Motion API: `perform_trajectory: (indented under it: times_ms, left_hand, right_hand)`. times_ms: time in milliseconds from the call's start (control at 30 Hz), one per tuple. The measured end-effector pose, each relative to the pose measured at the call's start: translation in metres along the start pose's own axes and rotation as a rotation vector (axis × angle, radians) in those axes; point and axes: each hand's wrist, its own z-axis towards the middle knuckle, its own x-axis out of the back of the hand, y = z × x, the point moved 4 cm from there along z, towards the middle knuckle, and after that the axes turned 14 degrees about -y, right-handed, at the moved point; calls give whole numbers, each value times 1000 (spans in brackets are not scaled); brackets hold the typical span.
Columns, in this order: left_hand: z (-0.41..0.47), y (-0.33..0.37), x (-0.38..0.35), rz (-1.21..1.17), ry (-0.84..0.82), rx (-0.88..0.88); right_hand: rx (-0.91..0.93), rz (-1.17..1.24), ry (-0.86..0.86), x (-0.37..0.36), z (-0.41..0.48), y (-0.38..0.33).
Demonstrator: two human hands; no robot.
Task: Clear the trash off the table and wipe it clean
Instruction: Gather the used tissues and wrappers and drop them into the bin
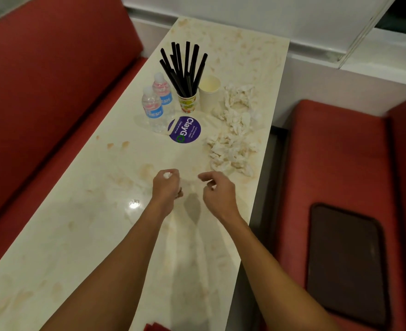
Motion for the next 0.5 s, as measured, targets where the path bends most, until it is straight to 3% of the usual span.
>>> perform_trajectory:
  times_ms: [100,300,400,500]
  left_hand:
    - [-1,-4,-1,39,-13,-1]
    - [1,-12,0,159,-37,-20]
    - [-1,-12,1,149,-62,-11]
    - [-1,-14,0,165,-64,-1]
  right_hand:
    - [82,-348,102,13,14,10]
    - [-15,-821,-208,10,44,20]
    - [-35,-876,-204,6,43,28]
    - [-26,-734,-168,4,38,36]
